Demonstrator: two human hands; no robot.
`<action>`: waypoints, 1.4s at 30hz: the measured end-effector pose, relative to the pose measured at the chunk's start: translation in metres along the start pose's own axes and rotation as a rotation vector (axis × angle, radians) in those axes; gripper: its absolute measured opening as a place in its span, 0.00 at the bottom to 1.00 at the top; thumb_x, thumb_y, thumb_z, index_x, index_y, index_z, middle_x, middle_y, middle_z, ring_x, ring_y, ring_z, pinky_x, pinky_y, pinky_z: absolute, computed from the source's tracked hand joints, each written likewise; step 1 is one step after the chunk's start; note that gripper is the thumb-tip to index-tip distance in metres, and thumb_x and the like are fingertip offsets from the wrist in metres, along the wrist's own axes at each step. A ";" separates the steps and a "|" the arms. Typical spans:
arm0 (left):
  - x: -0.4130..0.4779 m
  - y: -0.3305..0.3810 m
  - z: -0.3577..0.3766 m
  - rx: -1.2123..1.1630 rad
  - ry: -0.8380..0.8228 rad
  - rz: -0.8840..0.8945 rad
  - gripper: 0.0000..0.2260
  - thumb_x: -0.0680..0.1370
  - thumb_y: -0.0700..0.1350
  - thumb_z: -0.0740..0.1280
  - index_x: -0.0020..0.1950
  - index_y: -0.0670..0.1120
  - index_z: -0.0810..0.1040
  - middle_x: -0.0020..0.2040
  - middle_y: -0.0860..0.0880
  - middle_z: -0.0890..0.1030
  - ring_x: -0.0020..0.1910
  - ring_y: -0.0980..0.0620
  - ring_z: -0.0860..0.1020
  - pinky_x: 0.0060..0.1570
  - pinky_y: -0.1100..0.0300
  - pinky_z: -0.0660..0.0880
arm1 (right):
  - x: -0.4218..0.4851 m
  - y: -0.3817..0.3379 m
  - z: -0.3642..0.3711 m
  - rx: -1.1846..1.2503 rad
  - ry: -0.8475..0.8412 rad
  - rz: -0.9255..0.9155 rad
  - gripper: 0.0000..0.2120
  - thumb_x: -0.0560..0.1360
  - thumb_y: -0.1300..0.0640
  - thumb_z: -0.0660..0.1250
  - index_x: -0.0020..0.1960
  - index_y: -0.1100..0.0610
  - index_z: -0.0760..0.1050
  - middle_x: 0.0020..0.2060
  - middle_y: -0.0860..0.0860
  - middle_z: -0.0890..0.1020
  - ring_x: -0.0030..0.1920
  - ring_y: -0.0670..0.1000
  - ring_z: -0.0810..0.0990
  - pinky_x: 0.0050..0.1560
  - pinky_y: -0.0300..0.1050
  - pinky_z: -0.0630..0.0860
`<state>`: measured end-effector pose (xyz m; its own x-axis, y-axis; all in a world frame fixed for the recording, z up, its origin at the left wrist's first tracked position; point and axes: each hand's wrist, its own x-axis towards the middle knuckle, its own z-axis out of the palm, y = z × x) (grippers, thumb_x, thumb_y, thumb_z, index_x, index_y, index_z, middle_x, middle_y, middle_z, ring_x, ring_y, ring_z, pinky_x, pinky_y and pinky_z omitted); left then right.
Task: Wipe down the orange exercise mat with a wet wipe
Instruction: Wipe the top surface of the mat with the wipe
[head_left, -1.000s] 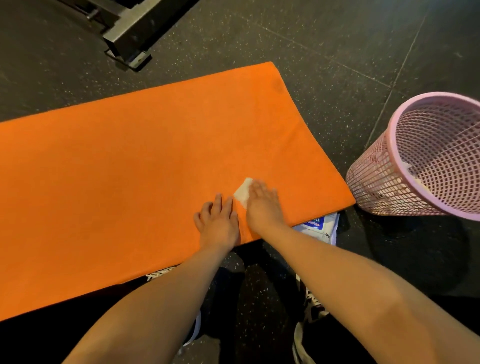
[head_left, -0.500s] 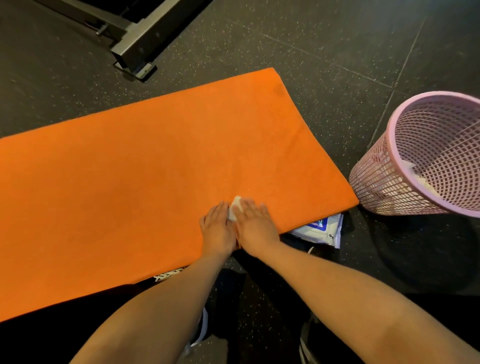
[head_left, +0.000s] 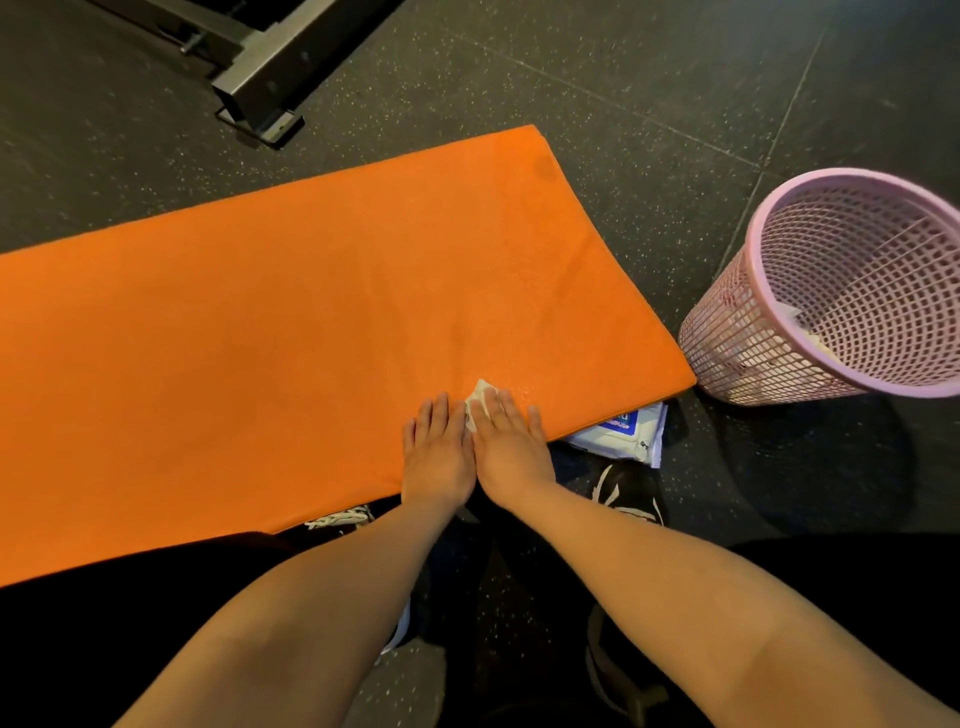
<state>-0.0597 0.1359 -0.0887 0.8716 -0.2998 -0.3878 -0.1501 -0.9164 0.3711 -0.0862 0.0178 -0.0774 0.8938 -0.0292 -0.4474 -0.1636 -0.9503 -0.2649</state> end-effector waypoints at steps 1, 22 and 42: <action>-0.002 -0.001 0.000 -0.003 -0.002 0.005 0.23 0.87 0.51 0.46 0.82 0.51 0.52 0.83 0.48 0.48 0.81 0.48 0.43 0.79 0.48 0.41 | 0.000 0.006 -0.002 -0.025 0.005 -0.024 0.26 0.86 0.50 0.44 0.83 0.51 0.44 0.82 0.49 0.43 0.81 0.50 0.38 0.79 0.60 0.35; -0.003 -0.002 -0.006 -0.096 -0.045 0.006 0.23 0.86 0.48 0.50 0.82 0.53 0.56 0.83 0.49 0.50 0.81 0.48 0.44 0.78 0.48 0.41 | -0.007 -0.001 -0.003 -0.016 -0.003 0.010 0.27 0.86 0.50 0.43 0.83 0.54 0.43 0.82 0.52 0.42 0.81 0.52 0.36 0.79 0.60 0.35; 0.017 0.005 -0.015 0.025 0.030 -0.068 0.23 0.84 0.49 0.52 0.80 0.58 0.60 0.81 0.52 0.58 0.71 0.44 0.60 0.70 0.48 0.57 | 0.045 0.023 -0.032 -0.014 -0.063 0.209 0.29 0.85 0.49 0.44 0.83 0.55 0.40 0.82 0.50 0.39 0.81 0.51 0.36 0.79 0.60 0.35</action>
<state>-0.0388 0.1296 -0.0810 0.8937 -0.2286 -0.3860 -0.1011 -0.9409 0.3232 -0.0366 -0.0151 -0.0759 0.8133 -0.2072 -0.5437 -0.3363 -0.9300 -0.1487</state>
